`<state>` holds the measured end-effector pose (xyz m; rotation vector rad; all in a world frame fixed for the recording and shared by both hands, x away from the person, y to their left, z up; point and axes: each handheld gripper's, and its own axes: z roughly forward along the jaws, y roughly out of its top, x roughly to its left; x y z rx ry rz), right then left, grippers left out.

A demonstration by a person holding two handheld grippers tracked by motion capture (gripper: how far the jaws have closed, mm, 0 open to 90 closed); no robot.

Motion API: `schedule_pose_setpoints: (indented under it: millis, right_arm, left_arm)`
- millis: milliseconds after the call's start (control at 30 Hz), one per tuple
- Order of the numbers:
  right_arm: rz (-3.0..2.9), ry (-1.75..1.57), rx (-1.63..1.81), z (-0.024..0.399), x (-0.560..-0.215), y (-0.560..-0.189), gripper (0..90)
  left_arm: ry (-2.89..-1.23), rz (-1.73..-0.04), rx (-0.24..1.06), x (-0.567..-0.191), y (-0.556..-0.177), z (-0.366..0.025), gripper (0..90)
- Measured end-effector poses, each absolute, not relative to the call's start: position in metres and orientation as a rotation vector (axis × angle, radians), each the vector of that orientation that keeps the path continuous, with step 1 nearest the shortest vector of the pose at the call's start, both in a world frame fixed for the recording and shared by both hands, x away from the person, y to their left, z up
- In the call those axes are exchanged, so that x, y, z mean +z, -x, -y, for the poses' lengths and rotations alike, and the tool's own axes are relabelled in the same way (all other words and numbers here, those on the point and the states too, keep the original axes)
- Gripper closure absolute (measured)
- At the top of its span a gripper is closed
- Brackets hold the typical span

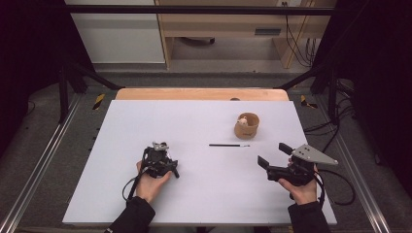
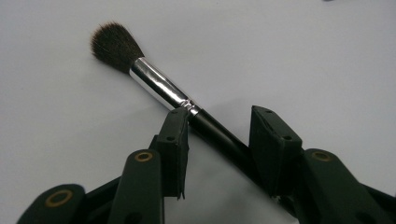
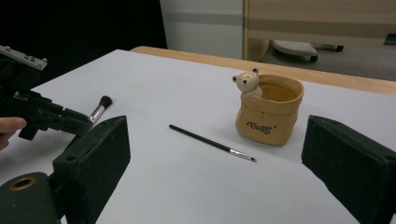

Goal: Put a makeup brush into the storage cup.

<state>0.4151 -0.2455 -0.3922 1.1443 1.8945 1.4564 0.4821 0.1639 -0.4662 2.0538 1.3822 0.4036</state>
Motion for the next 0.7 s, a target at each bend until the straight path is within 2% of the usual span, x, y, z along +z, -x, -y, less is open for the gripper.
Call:
schedule_pose_setpoints:
  millis: [467, 700]
  right_arm:
    - [-1.896, -1.145, 1.456, 0.245, -0.392, -0.415, 8.5]
    - [-1.895, -1.144, 1.457, 0.245, -0.392, -0.415, 8.5]
  left_arm:
    - [-2.086, -1.329, 0.334, -0.463, -0.478, -0.180, 68.9]
    - [-2.101, -1.325, 0.348, -0.462, -0.476, -0.183, 72.1]
